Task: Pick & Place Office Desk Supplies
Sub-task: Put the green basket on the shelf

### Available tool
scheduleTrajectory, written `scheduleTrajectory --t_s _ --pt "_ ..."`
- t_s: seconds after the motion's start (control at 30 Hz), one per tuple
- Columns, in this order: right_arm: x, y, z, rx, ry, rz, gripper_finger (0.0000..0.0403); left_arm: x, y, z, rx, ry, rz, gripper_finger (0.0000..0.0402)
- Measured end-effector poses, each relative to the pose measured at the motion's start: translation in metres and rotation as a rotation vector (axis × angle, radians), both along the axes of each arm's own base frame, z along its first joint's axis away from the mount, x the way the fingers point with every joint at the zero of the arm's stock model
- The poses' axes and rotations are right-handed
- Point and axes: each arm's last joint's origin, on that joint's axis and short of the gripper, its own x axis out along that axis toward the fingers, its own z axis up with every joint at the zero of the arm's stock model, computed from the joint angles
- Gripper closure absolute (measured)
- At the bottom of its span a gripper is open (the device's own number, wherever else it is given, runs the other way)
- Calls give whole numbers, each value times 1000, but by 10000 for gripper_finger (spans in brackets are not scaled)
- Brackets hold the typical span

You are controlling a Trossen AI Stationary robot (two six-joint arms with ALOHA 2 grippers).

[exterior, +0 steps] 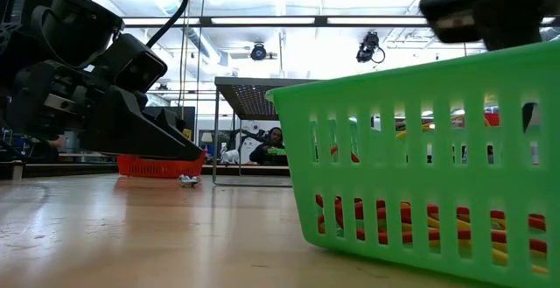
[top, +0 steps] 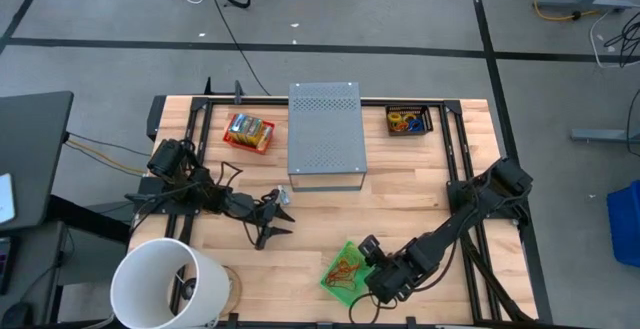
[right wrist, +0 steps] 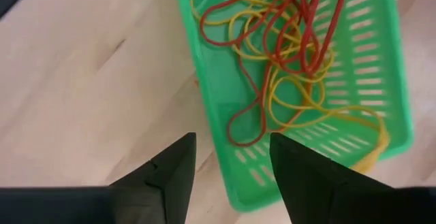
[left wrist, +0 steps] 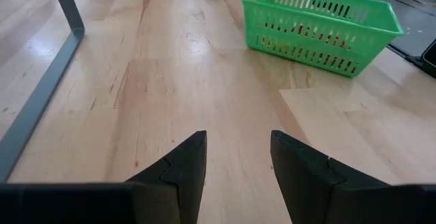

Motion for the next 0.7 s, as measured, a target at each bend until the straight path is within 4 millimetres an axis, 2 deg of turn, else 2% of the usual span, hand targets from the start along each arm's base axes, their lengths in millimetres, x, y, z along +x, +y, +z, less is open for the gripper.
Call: scheduleTrajectory --t_s 0.27,0.37,0.53,0.7 --pt "9 -2 -20 -29 46 21 255 0 0 1 -3 -5 0 232" --pt "9 -2 -21 -27 44 20 294 0 0 1 -4 -6 0 232" --pt "9 -2 -21 -31 40 -6 388 0 0 1 -1 -7 -1 232" --pt "8 -1 -21 -56 22 -18 397 0 0 1 -2 -6 -1 232"
